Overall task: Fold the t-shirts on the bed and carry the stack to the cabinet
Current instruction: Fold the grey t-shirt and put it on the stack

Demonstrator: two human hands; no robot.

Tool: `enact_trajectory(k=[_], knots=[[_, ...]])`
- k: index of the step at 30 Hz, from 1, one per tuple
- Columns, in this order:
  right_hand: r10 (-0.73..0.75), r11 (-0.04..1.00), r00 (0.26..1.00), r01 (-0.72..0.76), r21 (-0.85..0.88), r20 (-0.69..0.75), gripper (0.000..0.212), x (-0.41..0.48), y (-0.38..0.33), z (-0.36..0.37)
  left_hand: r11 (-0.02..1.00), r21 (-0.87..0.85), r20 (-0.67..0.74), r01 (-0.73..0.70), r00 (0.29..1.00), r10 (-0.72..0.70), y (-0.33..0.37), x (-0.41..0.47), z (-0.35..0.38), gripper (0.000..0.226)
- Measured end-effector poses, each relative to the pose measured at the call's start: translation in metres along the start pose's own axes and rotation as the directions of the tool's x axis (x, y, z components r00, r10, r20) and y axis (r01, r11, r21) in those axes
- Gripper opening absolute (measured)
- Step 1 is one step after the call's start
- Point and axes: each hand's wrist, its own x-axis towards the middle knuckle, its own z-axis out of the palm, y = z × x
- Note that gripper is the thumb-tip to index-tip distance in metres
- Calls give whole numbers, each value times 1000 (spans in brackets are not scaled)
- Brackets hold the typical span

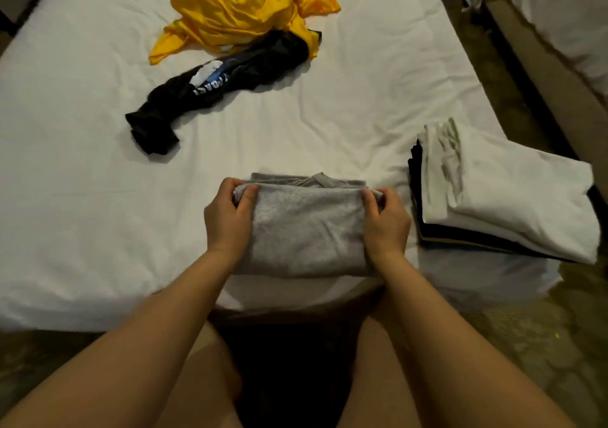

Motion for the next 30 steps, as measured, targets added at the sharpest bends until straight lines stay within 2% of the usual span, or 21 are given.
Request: enact_trajectory(k=[5,10,16,19,21,23,25,27,28,30], knots=[[70,988,998,-69,-139,1,27,34,10,28,992,12,13,123,992,-123,-20,41,28,35],[44,950,999,-38,-309,12,31,42,14,37,990,12,-23,141,990,-141,-28,49,37,38],[-29,980,998,16,-198,-63,27,38,9,31,998,-50,-77,44,996,-48,-25,45,32,36],[-52,975,999,49,-217,-7,25,44,1,31,996,51,-48,79,996,-77,-21,49,32,35],[-53,944,997,66,-324,48,33,48,-3,27,978,186,-30,92,996,-88,-16,50,31,31],[-66,882,994,97,-462,81,53,40,-4,22,938,347,-39,23,999,-10,-7,43,29,41],[-232,836,968,247,-491,91,58,13,-10,27,866,466,-27,-184,975,222,8,22,31,45],[-385,764,913,397,-508,135,55,-12,-9,44,755,525,107,-393,910,399,8,-3,42,42],[-379,728,904,423,-539,199,54,-19,-6,50,695,559,198,-452,887,417,0,-12,46,41],[-235,693,911,401,-599,339,56,-20,2,56,619,627,337,-474,880,333,-20,-16,48,42]])
